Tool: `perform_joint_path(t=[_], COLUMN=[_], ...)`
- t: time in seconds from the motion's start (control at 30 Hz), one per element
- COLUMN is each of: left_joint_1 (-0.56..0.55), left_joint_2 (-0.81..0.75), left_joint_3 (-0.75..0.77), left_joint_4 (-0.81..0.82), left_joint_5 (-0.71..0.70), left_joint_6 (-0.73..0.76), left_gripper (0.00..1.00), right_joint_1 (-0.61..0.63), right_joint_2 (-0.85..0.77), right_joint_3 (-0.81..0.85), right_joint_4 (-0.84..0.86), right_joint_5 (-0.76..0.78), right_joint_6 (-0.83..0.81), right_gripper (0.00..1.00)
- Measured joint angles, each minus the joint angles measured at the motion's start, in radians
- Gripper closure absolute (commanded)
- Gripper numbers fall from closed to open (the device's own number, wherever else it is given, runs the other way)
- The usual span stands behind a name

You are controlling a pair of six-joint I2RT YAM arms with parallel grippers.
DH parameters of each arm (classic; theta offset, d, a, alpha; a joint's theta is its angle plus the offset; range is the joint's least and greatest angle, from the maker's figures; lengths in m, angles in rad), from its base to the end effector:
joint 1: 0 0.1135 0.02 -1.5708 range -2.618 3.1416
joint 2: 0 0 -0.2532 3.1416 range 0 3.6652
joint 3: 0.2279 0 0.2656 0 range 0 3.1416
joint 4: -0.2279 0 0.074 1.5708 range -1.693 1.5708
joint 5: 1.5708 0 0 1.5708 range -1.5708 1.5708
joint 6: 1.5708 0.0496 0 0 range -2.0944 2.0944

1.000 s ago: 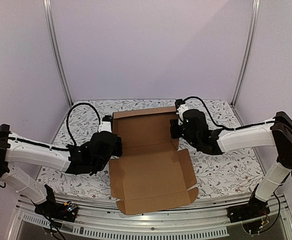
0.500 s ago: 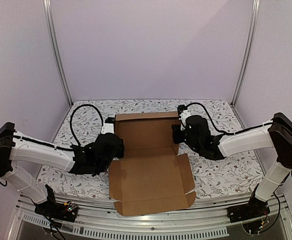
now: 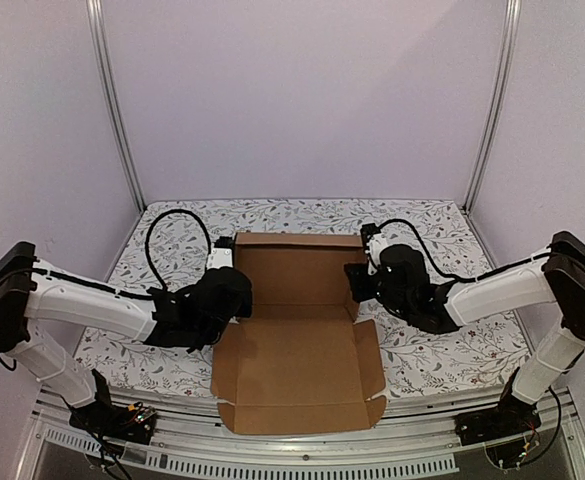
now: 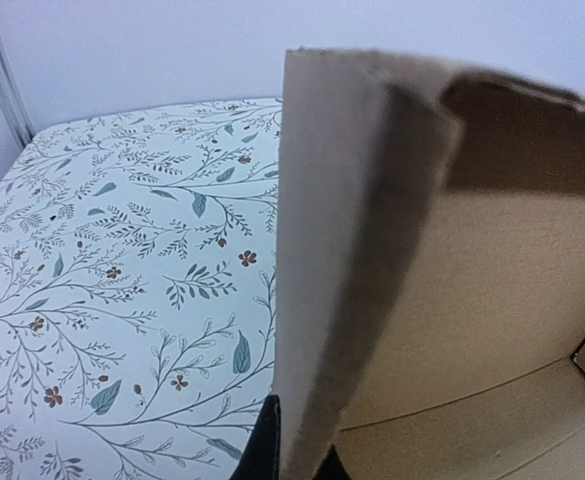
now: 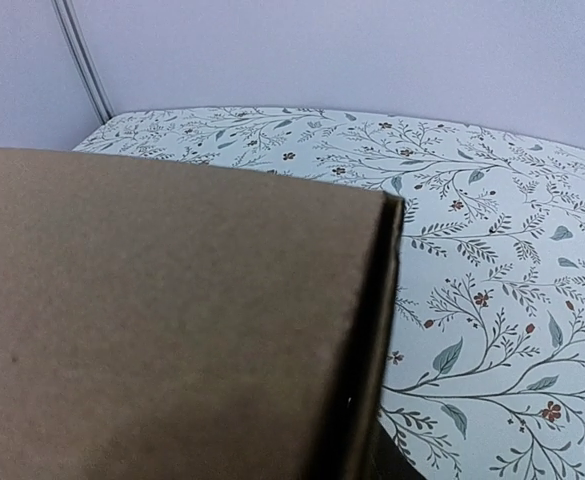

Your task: Fold the paper box

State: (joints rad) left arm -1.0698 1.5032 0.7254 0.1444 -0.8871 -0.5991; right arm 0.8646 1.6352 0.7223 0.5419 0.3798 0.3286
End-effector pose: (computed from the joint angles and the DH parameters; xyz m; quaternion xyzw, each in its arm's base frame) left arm 0.1847 -0.2572 0.1650 -0.0006 0.8288 -0.0452 0.5577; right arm 0.2436 0.2573 0.1546 -0.1119 0.8098 0.1826 0.5462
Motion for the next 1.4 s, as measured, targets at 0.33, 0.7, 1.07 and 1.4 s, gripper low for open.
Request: perform_joint_path(t=[0.33, 0.7, 1.07, 1.4], left_joint_1=[-0.003, -0.004, -0.012, -0.013], left_joint_2=[0.007, 0.014, 0.014, 0.001], left_joint_3=[0.016, 0.024, 0.036, 0.039], left_joint_4=[-0.010, -0.013, -0.015, -0.034], left_joint_5=[-0.022, -0.025, -0.014, -0.013], left_joint_6=[-0.040, -0.063, -0.082, -0.087], left_gripper=[1.00, 1.00, 0.66, 0.48], right_joint_1=[0.039, 0.053, 0.051, 0.051], right_joint_2=[-0.020, -0.033, -0.033, 0.029], right_joint_3=[-0.043, -0.048, -0.027, 0.071], right_joint_4=[0.004, 0.004, 0.002, 0.002], right_joint_5=[0.051, 0.128, 0.162, 0.198], right_joint_6=[0.038, 0.044, 0.007, -0.034], right_gripper=[0.66, 1.00, 1.00, 1.00])
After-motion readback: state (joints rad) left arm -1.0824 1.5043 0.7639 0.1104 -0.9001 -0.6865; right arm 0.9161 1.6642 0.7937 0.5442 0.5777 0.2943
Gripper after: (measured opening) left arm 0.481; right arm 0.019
